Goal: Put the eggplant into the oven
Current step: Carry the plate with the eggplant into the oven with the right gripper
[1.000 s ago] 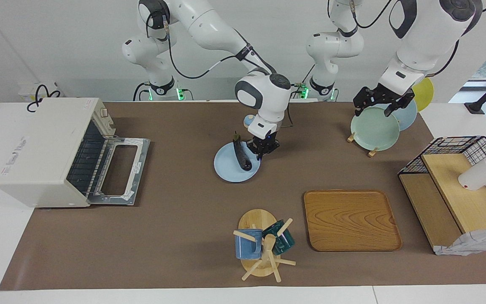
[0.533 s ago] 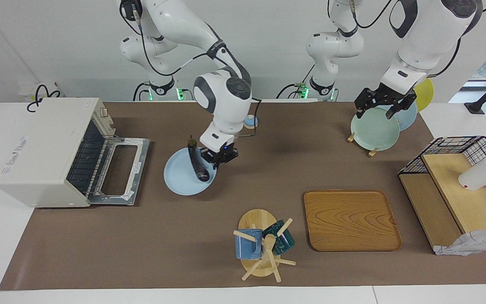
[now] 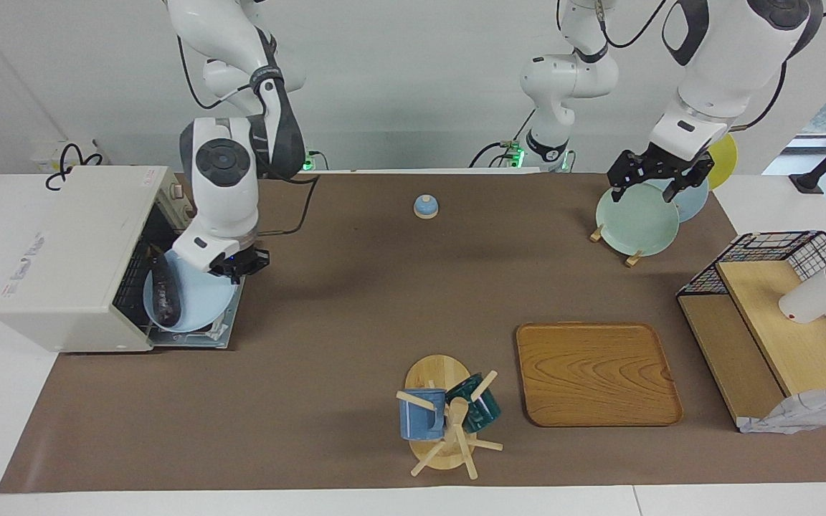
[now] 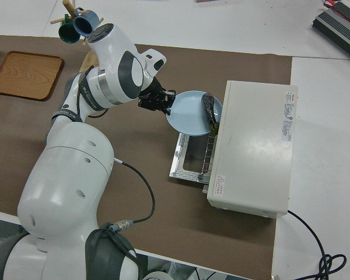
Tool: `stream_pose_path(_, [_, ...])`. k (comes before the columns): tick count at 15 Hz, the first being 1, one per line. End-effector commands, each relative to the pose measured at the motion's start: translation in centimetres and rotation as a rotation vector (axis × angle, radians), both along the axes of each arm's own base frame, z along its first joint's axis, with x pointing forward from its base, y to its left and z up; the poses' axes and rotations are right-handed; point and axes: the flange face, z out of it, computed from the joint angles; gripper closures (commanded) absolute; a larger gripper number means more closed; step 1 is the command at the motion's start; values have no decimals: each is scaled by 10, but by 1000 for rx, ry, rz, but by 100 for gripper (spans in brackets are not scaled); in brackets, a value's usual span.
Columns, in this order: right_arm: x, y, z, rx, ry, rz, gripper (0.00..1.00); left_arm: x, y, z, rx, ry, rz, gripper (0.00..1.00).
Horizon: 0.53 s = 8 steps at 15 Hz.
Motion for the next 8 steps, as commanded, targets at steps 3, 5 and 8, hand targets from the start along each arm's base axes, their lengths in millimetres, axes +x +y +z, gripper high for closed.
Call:
stream_pose_path(3, [-24,-47,-11,6,46,-15,100,1,7,0,24,-8,-11,0])
stream_pose_path(5, [-32,-53,-18,5,64,-25,100,1,7,0,24,-8,-11,0])
stream_pose_path(8, [-43,-66,-34,18,60,-47,100,1,8,1,24,-9,-6,0])
